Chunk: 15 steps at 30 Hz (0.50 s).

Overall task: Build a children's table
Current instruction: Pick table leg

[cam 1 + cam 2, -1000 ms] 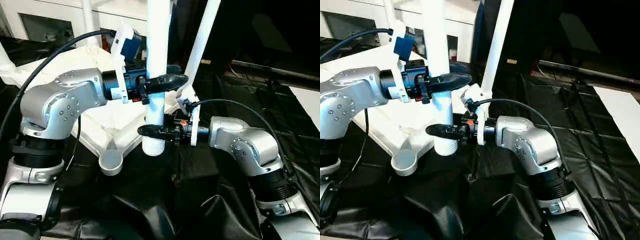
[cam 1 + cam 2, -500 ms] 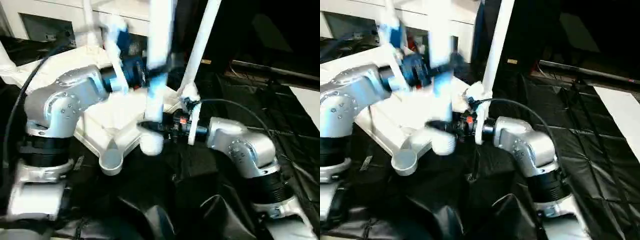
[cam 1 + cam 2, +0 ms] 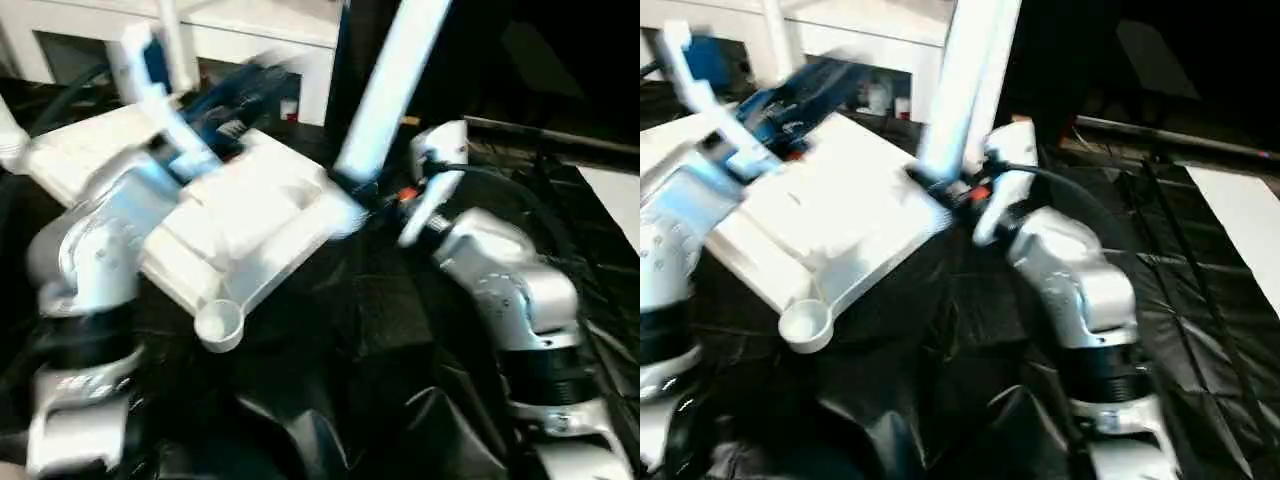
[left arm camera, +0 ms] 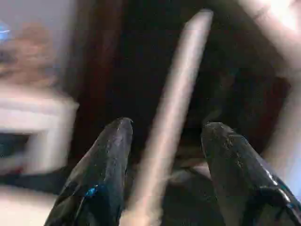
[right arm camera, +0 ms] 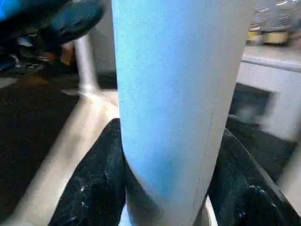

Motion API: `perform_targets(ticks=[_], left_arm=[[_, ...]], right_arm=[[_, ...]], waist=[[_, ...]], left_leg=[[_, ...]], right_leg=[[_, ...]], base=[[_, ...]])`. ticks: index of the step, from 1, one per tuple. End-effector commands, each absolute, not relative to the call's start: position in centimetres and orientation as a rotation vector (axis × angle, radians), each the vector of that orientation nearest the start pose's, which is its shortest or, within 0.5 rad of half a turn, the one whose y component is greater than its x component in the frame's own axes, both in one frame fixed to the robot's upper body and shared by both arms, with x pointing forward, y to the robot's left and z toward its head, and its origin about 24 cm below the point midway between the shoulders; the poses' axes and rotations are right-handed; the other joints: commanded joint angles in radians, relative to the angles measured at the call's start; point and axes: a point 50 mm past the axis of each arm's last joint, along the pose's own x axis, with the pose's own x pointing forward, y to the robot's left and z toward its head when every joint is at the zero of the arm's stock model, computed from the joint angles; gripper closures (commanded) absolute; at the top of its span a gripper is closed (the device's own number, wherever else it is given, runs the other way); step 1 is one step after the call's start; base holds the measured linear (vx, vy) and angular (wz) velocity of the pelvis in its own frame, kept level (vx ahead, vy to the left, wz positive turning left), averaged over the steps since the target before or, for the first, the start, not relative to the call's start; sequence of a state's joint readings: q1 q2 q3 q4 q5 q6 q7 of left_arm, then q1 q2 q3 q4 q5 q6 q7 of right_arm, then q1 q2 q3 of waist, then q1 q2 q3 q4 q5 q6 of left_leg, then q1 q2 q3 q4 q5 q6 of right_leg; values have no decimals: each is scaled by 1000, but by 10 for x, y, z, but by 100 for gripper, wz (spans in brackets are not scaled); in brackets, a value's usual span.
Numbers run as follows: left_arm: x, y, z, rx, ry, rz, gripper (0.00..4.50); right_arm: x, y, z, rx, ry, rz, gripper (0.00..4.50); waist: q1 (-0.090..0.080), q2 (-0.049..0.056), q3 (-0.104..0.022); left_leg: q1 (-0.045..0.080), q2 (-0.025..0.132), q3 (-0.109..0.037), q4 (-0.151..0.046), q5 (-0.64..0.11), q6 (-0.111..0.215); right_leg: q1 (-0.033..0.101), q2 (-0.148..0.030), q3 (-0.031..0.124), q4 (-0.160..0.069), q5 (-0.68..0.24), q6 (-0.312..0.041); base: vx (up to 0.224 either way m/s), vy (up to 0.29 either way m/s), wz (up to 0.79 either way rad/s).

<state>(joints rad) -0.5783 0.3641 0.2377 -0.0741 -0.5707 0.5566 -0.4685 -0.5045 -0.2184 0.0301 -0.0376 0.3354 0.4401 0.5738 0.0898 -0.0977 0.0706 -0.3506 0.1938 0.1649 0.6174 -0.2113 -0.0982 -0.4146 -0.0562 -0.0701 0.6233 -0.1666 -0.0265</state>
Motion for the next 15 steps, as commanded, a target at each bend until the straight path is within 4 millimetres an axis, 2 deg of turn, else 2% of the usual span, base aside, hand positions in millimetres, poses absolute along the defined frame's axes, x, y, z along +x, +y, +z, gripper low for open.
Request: perform_targets(ticks=[1,2,3,4,5,6,8,9,10,11,13,15], left_arm=[[315,192,198,-87,-187,-479,182],[315,192,198,-87,-187,-479,182],[311,192,190,-80,-152,-456,182],[312,185,185,-69,-116,-453,182],[313,182,183,-62,-108,-453,182],[318,172,183,-75,-90,-459,182],[326,155,187,-97,-96,-488,182],[329,146,190,-87,-117,-517,182],[331,139,192,-77,-132,-537,182],[331,130,196,-94,-148,-574,182],[331,117,203,-122,-168,-628,182],[326,108,210,-144,-192,-696,182]], right_arm=[[310,-119,150,-6,-100,739,264],[310,-119,150,-6,-100,739,264],[303,-119,146,47,-106,748,264],[296,-114,144,80,-111,784,264],[295,-112,143,83,-112,795,264],[292,-106,138,74,-92,819,264],[294,-97,131,36,-56,831,264],[295,-94,127,9,-49,833,264],[296,-92,125,-10,-46,834,264],[297,-90,123,-19,-35,828,264],[299,-88,120,-36,-19,822,264],[300,-89,117,-55,-5,806,264]], waist=[[-3,37,-74],[-8,39,-75],[-7,39,-78],[-6,29,-78],[-5,32,-75],[-5,33,-74],[-2,35,-68],[-3,32,-65],[-1,32,-68],[-4,28,-68],[-4,29,-67],[-3,26,-70]], left_leg=[[0,31,-11,-84,-122,-60],[1,33,-11,-84,-131,-55],[3,32,-10,-82,-124,-50],[-1,35,-10,-82,-112,-37],[-1,34,-9,-83,-119,-29],[4,34,-9,-83,-140,-24],[13,33,-6,-82,-181,-29],[6,32,-8,-85,-193,-31],[7,32,-10,-85,-194,-33],[0,31,-12,-85,-188,-35],[0,29,-10,-83,-179,-36],[-5,30,-12,-81,-153,-37]], right_leg=[[63,-70,53,-70,-243,-65],[62,-71,52,-69,-227,-88],[62,-70,53,-67,-205,-98],[63,-71,54,-60,-162,-121],[60,-71,54,-63,-169,-124],[56,-72,54,-65,-199,-130],[46,-73,55,-78,-274,-127],[51,-74,54,-84,-315,-113],[52,-77,54,-84,-325,-106],[57,-78,55,-84,-339,-91],[55,-79,55,-88,-364,-74],[57,-78,55,-82,-330,-75]], base=[[0,0,0],[0,0,0],[0,0,0],[0,0,0],[0,0,0],[0,0,0],[0,0,0],[0,0,0],[0,0,0],[0,0,0],[0,0,0],[0,0,0]])
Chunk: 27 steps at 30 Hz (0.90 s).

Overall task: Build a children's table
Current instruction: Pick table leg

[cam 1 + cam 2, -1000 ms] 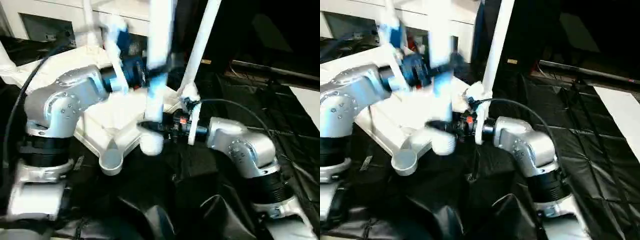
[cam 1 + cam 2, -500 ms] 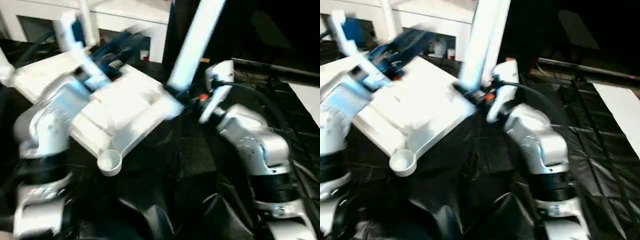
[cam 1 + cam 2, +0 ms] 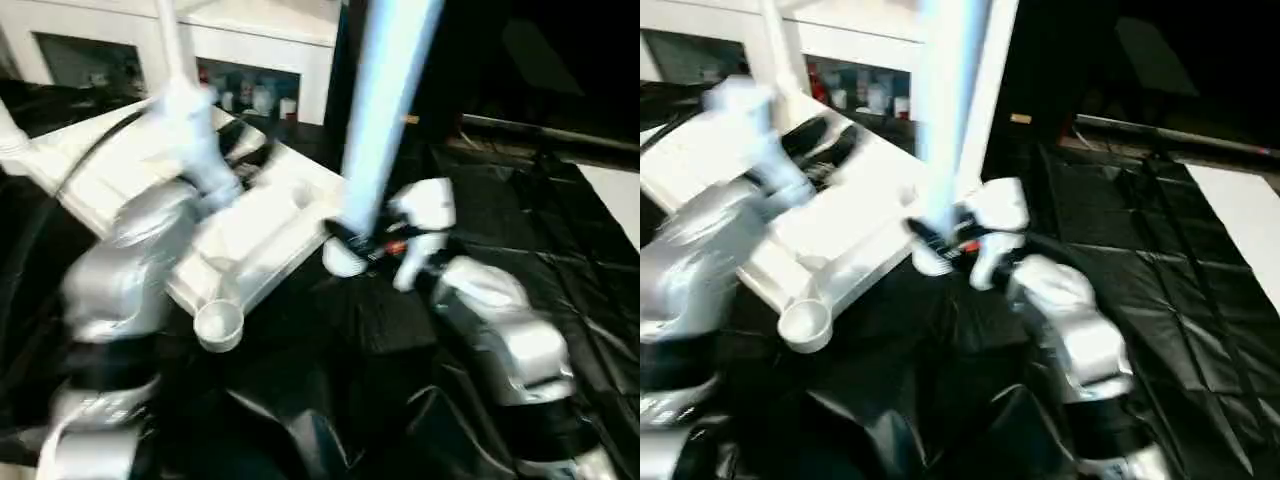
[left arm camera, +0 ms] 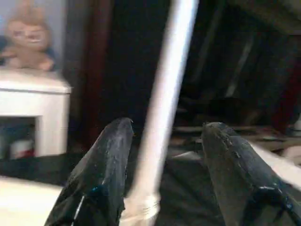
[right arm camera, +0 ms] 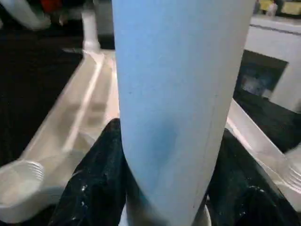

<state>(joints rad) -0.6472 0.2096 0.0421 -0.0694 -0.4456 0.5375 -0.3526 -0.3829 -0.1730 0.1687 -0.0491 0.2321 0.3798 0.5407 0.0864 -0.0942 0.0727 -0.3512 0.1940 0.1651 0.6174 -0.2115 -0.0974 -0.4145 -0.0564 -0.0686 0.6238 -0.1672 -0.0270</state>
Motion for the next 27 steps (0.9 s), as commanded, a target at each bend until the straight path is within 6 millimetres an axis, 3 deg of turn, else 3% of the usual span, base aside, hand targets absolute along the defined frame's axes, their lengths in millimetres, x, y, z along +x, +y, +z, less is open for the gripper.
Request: perform_targets(ticks=[1,5,22,24,25,27], left_arm=[[319,103,213,-156,-210,-755,182],[308,98,214,-157,-216,-836,182],[300,86,207,-153,-210,-910,182],[307,94,205,-133,-201,-806,182],[318,112,201,-111,-173,-653,182],[322,129,198,-92,-172,-553,182]], right_arm=[[300,-90,116,-60,3,789,264],[301,-93,113,-69,21,770,264],[303,-90,108,-113,22,770,264],[307,-94,110,-101,10,707,264],[316,-105,115,-77,-7,578,264],[317,-112,117,-32,1,546,264]], waist=[[0,22,-74],[-2,26,-76],[-2,26,-73],[-3,30,-73],[-6,31,-71],[-7,31,-74]], left_leg=[[-7,30,-12,-80,-139,-37],[-6,30,-8,-76,-89,-29],[-2,31,-9,-80,-142,-33],[-2,31,-9,-80,-138,-35],[-2,32,-9,-81,-139,-40],[0,27,-9,-79,-148,-44]], right_leg=[[60,-79,54,-77,-306,-80],[59,-72,54,-63,-176,-123],[61,-73,54,-72,-252,-100],[60,-72,54,-70,-238,-103],[58,-70,54,-71,-236,-100],[60,-68,53,-73,-259,-86]], base=[[0,0,0],[0,0,0],[0,0,0],[0,0,0],[0,0,0],[0,0,0]])
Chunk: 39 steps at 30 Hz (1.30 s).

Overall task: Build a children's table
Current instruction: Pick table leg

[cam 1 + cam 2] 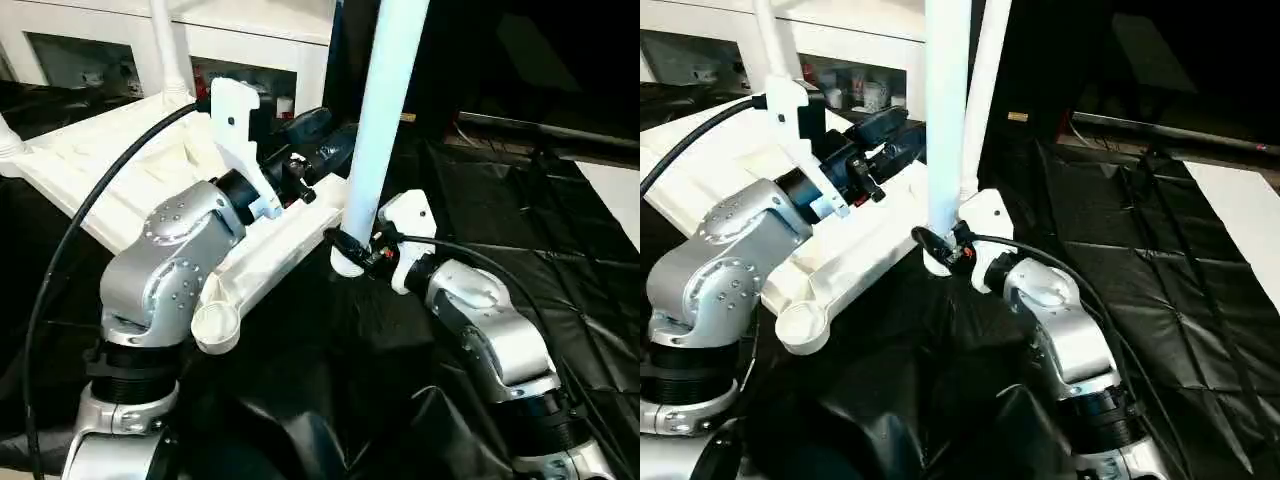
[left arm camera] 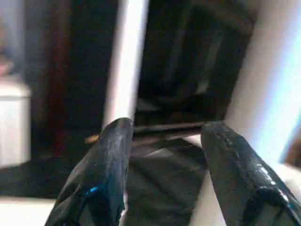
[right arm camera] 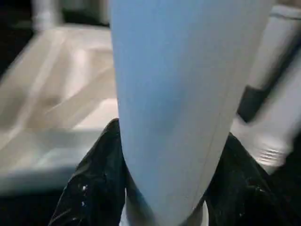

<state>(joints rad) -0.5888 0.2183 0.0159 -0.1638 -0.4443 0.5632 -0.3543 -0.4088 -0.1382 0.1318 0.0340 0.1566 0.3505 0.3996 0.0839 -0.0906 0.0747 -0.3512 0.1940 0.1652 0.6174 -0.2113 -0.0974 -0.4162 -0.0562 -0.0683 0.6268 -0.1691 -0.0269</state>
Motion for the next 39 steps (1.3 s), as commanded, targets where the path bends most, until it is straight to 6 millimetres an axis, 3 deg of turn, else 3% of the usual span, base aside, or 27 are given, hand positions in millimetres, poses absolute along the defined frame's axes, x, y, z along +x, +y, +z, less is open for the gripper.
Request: perform_targets(ticks=[1,6,10,11,13,14,16,17,18,19,22,24,25,26,27,28,29,30,31,32,33,34,35,36,37,38,39], left_arm=[[322,143,197,-64,-199,-481,182],[307,198,166,86,-158,-241,182],[292,211,138,98,-88,-151,182],[290,212,134,101,-78,-137,182],[290,212,132,105,-74,-125,182],[290,212,128,113,-75,-107,182],[292,208,125,116,-75,-112,182],[292,207,123,116,-73,-117,182],[293,204,120,132,-67,-132,182],[293,202,116,149,-58,-145,182],[292,200,111,159,-42,-157,182],[291,196,107,158,-31,-170,182],[291,195,106,163,-29,-175,182],[291,194,105,164,-30,-176,182],[291,193,104,158,-28,-176,182],[291,193,104,158,-28,-177,182],[291,192,103,158,-29,-181,182],[292,191,103,158,-28,-186,182],[292,191,102,160,-30,-188,182],[293,191,102,165,-31,-188,182],[293,192,102,167,-31,-187,182],[294,192,102,165,-28,-183,182],[294,192,102,164,-35,-169,182],[295,191,101,160,-22,-169,182],[295,189,101,186,-19,-189,182],[295,187,100,205,-16,-195,182],[294,185,99,215,-14,-199,182]], right_arm=[[317,-116,117,-6,13,532,264],[304,-133,101,30,84,517,264],[298,-137,96,69,54,492,264],[298,-137,96,86,50,481,264],[298,-136,95,97,55,473,264],[297,-132,91,84,61,483,264],[296,-126,89,98,66,497,264],[296,-125,89,108,65,500,264],[296,-124,87,110,66,496,264],[296,-123,85,103,69,490,264],[295,-124,81,81,75,477,264],[295,-128,76,73,96,448,264],[295,-130,74,64,103,436,264],[294,-130,73,62,103,434,264],[294,-131,72,61,111,432,264],[294,-131,72,63,111,431,264],[293,-131,71,71,111,428,264],[293,-132,71,74,109,422,264],[293,-132,71,73,108,420,264],[293,-131,71,70,106,420,264],[293,-131,71,65,103,420,264],[293,-131,71,62,100,420,264],[292,-131,71,67,98,416,264],[292,-131,71,75,98,411,264],[292,-131,71,76,97,409,264],[292,-131,71,75,97,408,264],[292,-132,71,73,96,405,264]], waist=[[-4,36,-77],[-14,47,-79],[-5,39,-81],[18,38,-81],[52,40,-78],[59,44,-73],[59,56,-67],[37,66,-63],[19,63,-62],[-4,78,-70],[-44,73,-59],[-54,54,-58],[-32,34,-59],[-10,27,-62],[-21,32,-64],[-23,45,-62],[-47,72,-52],[-88,88,-62],[-118,117,-64],[-131,103,-72],[-122,117,-57],[-121,104,-67],[-116,72,-82],[-99,34,-91],[-34,9,-93],[-44,22,-90],[-56,40,-67]], left_leg=[[0,25,-10,-78,-141,-44],[-1,27,-10,-79,-129,-25],[-17,18,2,-69,-100,55],[-23,18,-8,-32,-89,117],[-45,32,-47,45,-85,136],[-59,42,-70,61,-86,122],[-45,43,-72,37,-88,121],[2,29,-34,-43,-120,159],[17,20,-18,-66,-142,183],[64,9,4,-95,-187,223],[62,17,66,-159,-397,188],[61,12,112,-160,-539,89],[71,7,79,-31,-511,86],[40,25,26,51,-421,111],[-65,52,-79,124,-261,115],[-67,31,-117,103,-198,89],[-13,-3,-94,-30,-302,103],[24,-16,-73,-75,-369,113],[7,-31,-64,-148,-405,128],[24,-27,-78,-128,-352,171],[23,-13,-57,-139,-308,203],[48,1,-59,-149,-342,198],[63,15,-71,-162,-372,135],[40,23,-65,-148,-397,68],[-10,-40,-77,71,-289,23],[-37,-61,-119,124,-171,18],[-75,-37,-133,92,-33,-33]], right_leg=[[63,-67,54,-73,-246,-78],[64,-67,55,-71,-193,-94],[80,-105,78,-76,-185,-163],[95,-176,121,-110,-286,-189],[108,-275,184,-153,-395,-226],[106,-287,187,-158,-420,-260],[89,-255,159,-154,-432,-272],[57,-147,90,-121,-420,-232],[48,-110,62,-106,-404,-208],[17,-55,14,-75,-355,-159],[-7,-12,-61,-7,-243,-82],[-4,-72,-44,-57,-336,-51],[-1,-223,72,-176,-514,-36],[33,-334,153,-226,-622,-23],[119,-428,183,-218,-745,-33],[101,-369,137,-208,-747,-76],[46,-171,22,-145,-720,-66],[11,-66,-25,-69,-588,-36],[3,6,-71,112,-291,-7],[-11,7,-75,127,-212,-7],[-30,-4,-81,130,-168,-8],[-6,-20,-89,101,-127,-16],[14,-60,-54,42,-103,-26],[36,-122,-5,-1,-118,-47],[65,-312,138,-133,-332,-97],[82,-302,145,-127,-333,-117],[117,-227,37,-110,-390,-161]], base=[[0,0,0],[0,0,0],[0,0,0],[0,0,0],[-12,43,0],[-24,86,-1],[-43,156,3],[-46,181,6],[-55,194,12],[-64,206,23],[-72,191,31],[-74,141,34],[-29,53,19],[-48,163,24],[-2,266,-27],[-42,439,-29],[-24,329,-33],[-70,304,6],[-75,249,9],[-75,249,9],[-90,196,0],[-89,148,-10],[-89,148,-10],[-82,136,-15],[-62,143,-12],[-62,143,-12],[-52,162,-37]])
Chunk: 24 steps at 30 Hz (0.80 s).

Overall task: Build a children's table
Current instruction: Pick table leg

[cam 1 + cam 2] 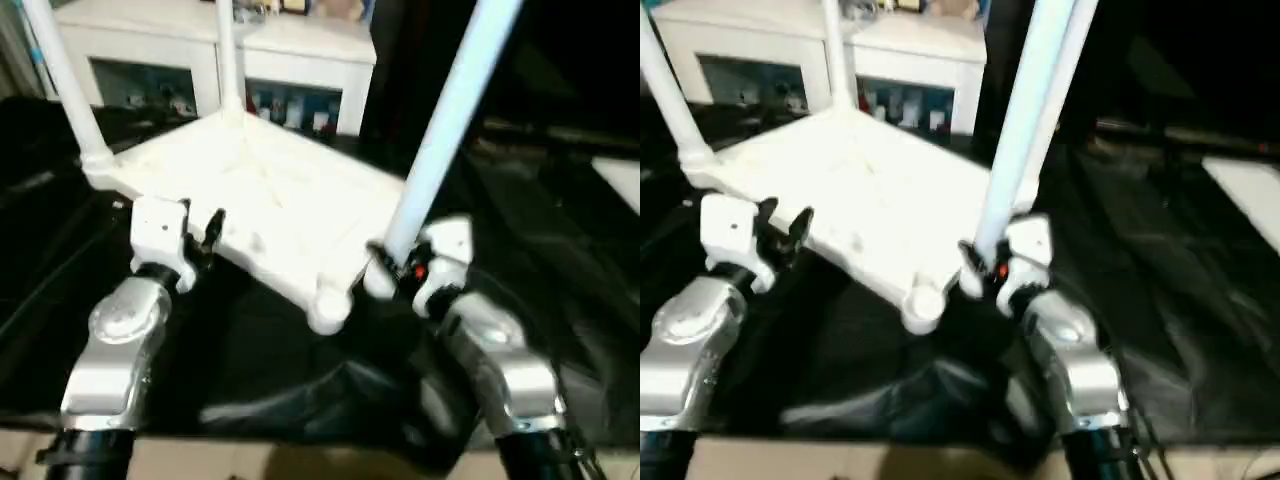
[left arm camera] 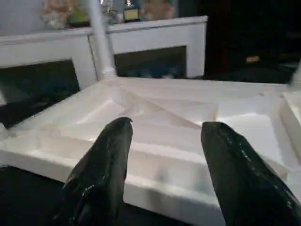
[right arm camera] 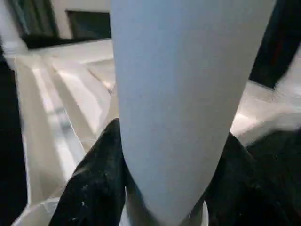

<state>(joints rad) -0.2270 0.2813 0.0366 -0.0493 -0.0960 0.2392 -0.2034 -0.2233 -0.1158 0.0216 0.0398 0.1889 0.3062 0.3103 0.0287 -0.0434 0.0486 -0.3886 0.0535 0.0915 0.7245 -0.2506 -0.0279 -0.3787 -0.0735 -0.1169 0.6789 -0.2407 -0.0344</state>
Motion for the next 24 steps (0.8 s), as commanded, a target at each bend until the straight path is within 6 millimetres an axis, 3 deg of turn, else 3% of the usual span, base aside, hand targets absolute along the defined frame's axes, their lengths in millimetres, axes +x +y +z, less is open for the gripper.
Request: perform_targets(ticks=[1,2,3,4,5,6,7,8,9,10,11,12,13,14,15,16,17,18,19,20,22,23,24], left_arm=[[294,184,98,211,-12,-199,182],[294,181,96,186,-4,-199,182],[293,180,95,176,2,-199,182],[293,178,94,171,-1,-203,182],[292,177,93,167,-4,-205,182],[293,177,92,156,8,-186,182],[293,177,91,151,11,-171,182],[293,178,91,140,13,-162,182],[293,178,91,131,12,-152,182],[293,179,93,126,0,-148,182],[293,180,94,119,-13,-164,182],[293,180,95,125,-23,-172,182],[293,180,95,125,-23,-172,182],[293,183,96,137,-24,-155,182],[292,183,96,147,-22,-150,182],[292,184,96,147,-23,-149,182],[292,184,96,152,-15,-158,182],[293,184,95,155,-9,-168,182],[293,184,95,156,-9,-168,182],[293,184,96,157,-9,-171,182],[293,183,96,139,-14,-183,182],[292,183,96,141,-10,-194,182],[292,182,95,140,-10,-197,182]], right_arm=[[292,-132,71,73,95,405,264],[292,-134,71,72,94,402,264],[292,-134,72,72,94,402,264],[292,-134,72,70,94,402,264],[292,-134,72,68,94,402,264],[292,-135,72,64,93,404,264],[292,-135,72,67,97,409,264],[292,-135,72,67,96,414,264],[292,-135,73,67,95,418,264],[292,-134,73,67,96,424,264],[292,-132,73,67,96,432,264],[292,-132,72,65,95,434,264],[292,-132,72,65,95,434,264],[292,-131,72,67,94,438,264],[292,-130,72,69,95,439,264],[292,-130,72,70,97,441,264],[291,-128,70,74,104,447,264],[291,-128,70,76,107,449,264],[291,-128,69,77,108,450,264],[291,-127,69,85,117,459,264],[290,-124,68,91,129,477,264],[290,-124,69,82,124,481,264],[290,-124,69,78,118,481,264]], waist=[[-1,22,-33],[-33,91,-58],[-39,89,-61],[-26,107,-57],[-26,106,-68],[-17,106,-69],[-17,102,-75],[-14,81,-75],[-9,70,-71],[-1,25,-73],[15,15,-70],[49,-19,-65],[57,-28,-68],[60,-13,-60],[56,-6,-55],[49,4,-53],[45,9,-52],[37,17,-58],[37,17,-58],[32,21,-59],[35,25,-60],[31,26,-60],[34,21,-47]], left_leg=[[-4,133,-71,-73,-33,-136],[50,323,-182,-227,-294,-237],[41,318,-182,-228,-287,-241],[20,287,-159,-236,-267,-251],[29,275,-154,-226,-260,-235],[22,244,-131,-229,-301,-216],[38,211,-122,-228,-321,-154],[45,195,-116,-231,-322,-83],[39,182,-100,-228,-321,-52],[5,136,-64,-200,-299,-25],[-30,118,-38,-167,-258,-9],[-33,103,0,-126,-127,-6],[-29,113,4,-126,-71,-6],[-40,130,16,-167,-18,-29],[-38,136,19,-181,-49,-44],[-28,148,21,-197,-141,-73],[-22,153,19,-203,-190,-83],[-9,168,17,-212,-261,-98],[-9,168,17,-212,-261,-98],[-8,176,15,-220,-246,-95],[-1,175,21,-218,-227,-87],[66,185,69,-185,-304,-162],[81,176,81,-182,-377,-182]], right_leg=[[45,-134,25,-160,-372,-147],[-34,-12,31,41,-127,2],[-48,-1,30,85,-100,30],[-68,15,28,119,-109,38],[-73,18,24,117,-106,36],[-68,30,16,112,-96,25],[-48,27,16,75,-81,13],[-28,9,35,23,-35,1],[-18,-6,45,-7,-5,-3],[15,-72,88,-88,35,-3],[32,-115,107,-119,-11,-33],[37,-168,128,-169,-246,79],[36,-167,133,-172,-342,116],[36,-131,105,-167,-468,108],[32,-115,96,-167,-490,86],[25,-94,85,-162,-505,41],[22,-89,81,-160,-503,24],[22,-81,77,-151,-407,-20],[22,-81,77,-151,-407,-20],[27,-70,76,-139,-256,-54],[26,-69,79,-134,-172,-80],[-16,-34,114,-156,-261,-48],[-28,-17,111,-167,-365,-36]], base=[[-71,178,-11],[-71,178,-11],[-80,154,22],[-89,83,7],[-89,83,7],[-98,14,-1],[-94,-48,-10],[-94,-48,-10],[-88,-115,-8],[-87,-167,-12],[-87,-167,-12],[-98,-161,-19],[-87,-130,-23],[-87,-130,-23],[-60,-89,-26],[0,0,0],[0,0,0],[0,0,0],[0,0,0],[0,0,0],[0,0,0],[0,0,0],[12,15,-29]])
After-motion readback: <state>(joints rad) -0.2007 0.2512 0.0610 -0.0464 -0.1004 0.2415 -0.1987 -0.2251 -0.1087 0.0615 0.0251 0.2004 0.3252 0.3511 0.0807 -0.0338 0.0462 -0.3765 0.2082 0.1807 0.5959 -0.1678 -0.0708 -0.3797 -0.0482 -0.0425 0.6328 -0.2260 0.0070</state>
